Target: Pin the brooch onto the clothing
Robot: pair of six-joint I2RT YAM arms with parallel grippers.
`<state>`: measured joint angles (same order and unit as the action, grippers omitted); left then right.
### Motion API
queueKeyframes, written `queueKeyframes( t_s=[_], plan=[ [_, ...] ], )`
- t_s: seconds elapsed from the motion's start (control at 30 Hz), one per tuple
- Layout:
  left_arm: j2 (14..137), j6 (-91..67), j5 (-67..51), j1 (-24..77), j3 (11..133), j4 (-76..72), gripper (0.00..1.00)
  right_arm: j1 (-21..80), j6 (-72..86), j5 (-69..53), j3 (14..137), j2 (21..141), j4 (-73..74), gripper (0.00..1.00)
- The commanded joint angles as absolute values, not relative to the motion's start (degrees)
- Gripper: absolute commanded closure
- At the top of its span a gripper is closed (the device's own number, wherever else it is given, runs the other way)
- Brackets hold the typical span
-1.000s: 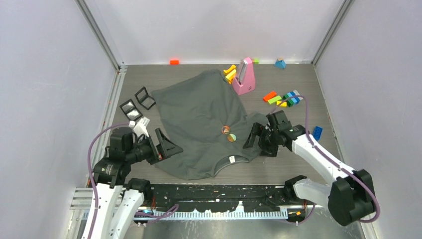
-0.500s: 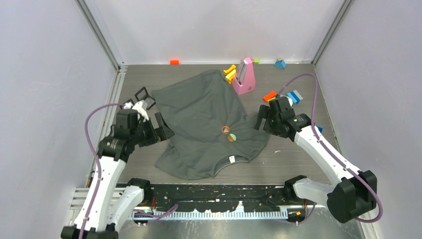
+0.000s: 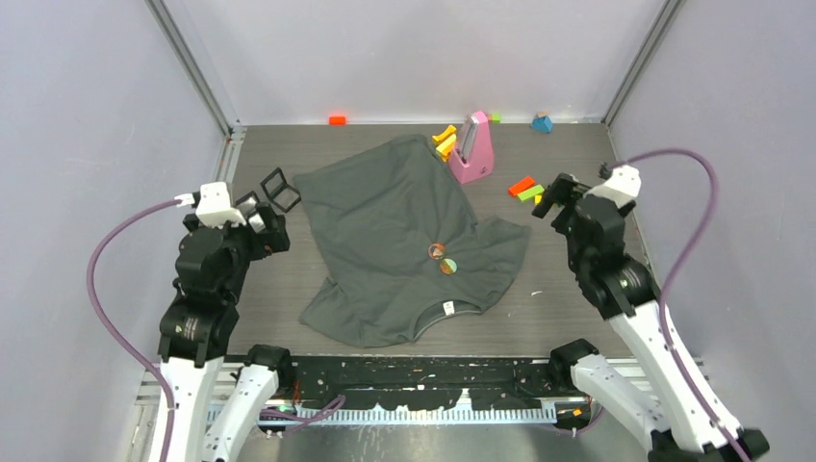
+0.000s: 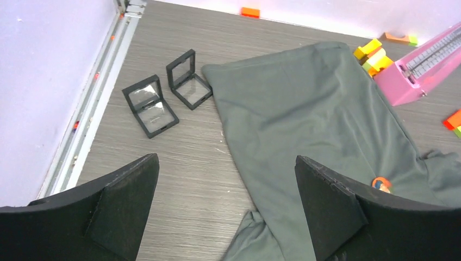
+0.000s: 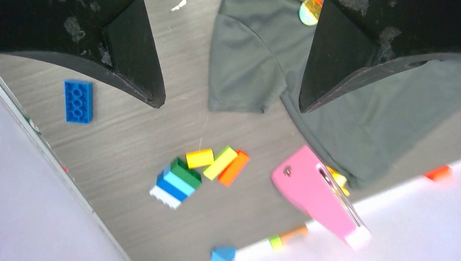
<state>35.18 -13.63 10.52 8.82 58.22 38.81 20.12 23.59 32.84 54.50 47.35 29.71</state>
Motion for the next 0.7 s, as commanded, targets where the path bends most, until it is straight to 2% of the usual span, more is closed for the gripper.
queueKeyframes(
  t_s=[0.0,0.23,0.67],
  plan=[
    [31.3,-9.8,14.3,8.7,50.3,29.7,0.00,20.0,18.9,35.4,45.3,37.8,16.0,0.00],
    [31.1,-9.9,15.5,8.7,49.0,29.6,0.00,20.0,18.4,33.8,38.3,29.2,13.5,0.00],
    [30.0,-10.4,16.1,8.7,48.3,29.4,0.00,20.0,19.3,34.0,38.9,29.5,14.5,0.00]
  ],
)
